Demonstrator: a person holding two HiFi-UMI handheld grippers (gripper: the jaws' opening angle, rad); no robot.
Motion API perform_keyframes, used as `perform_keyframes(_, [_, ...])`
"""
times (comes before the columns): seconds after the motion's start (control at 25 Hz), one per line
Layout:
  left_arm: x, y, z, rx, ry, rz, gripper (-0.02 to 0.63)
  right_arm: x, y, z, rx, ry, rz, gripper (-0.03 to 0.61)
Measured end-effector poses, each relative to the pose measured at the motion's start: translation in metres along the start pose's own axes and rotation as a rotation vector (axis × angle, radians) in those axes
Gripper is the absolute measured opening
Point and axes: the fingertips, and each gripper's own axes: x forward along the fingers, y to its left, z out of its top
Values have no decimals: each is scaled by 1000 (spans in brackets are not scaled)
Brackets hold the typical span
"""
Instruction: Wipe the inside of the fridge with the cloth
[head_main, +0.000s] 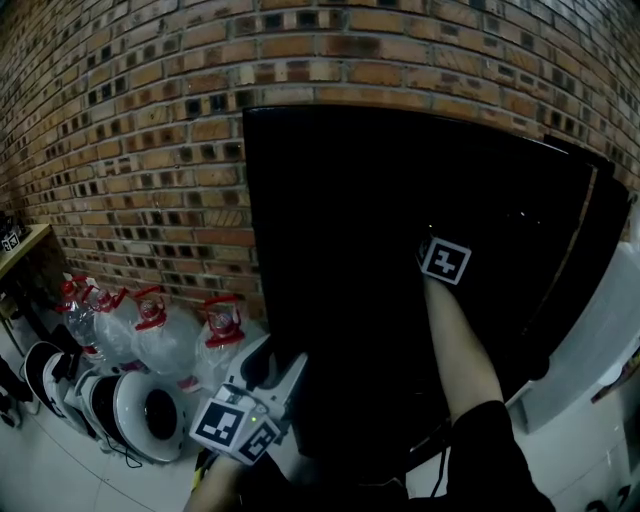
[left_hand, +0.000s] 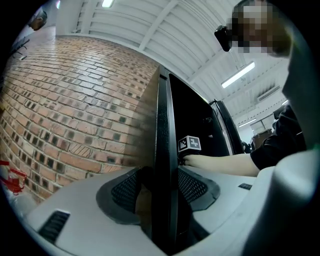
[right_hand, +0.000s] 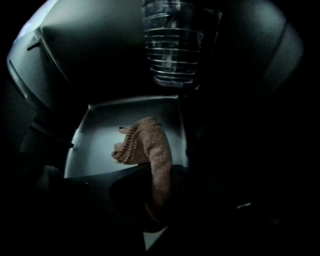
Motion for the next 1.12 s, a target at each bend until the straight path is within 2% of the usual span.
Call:
perform_keyframes(0.32, [2,-1,0,1,-1,-1,233,-1,-6,-3,-15,0,-79,72])
perform_keyframes(0.4, [2,-1,0,0,-2,-1,233,-4,-11,-5,23,-5,-98,72])
perform_keyframes(0.44, [2,-2,0,0,-2,-3,233,-6,-10,-8,66,-8,-80,72])
perform_keyframes(0.48, [2,-2,0,0,-2,-7,233,-9,-5,-11,112,-12,-33,72])
perform_keyframes(0.56, [2,-2,0,0,-7,-16,235,-17,22,-21,162,-17,123,72])
perform_keyframes(0.68, [2,0,1,-1,-15,-18,238,-28,77,-44,131,22,324,72])
perform_keyframes(0.8, [3,0,0,-5,-8,-13,236,-30,124,-67,93,86,446,73])
perform_keyframes(0.92, [1,-2,-2,-7,-1,-17,236,-29,163,-82,56,124,524,74])
perform_keyframes(1.12, [1,0,-2,2,2,-18,236,-16,203,-88,51,141,528,74])
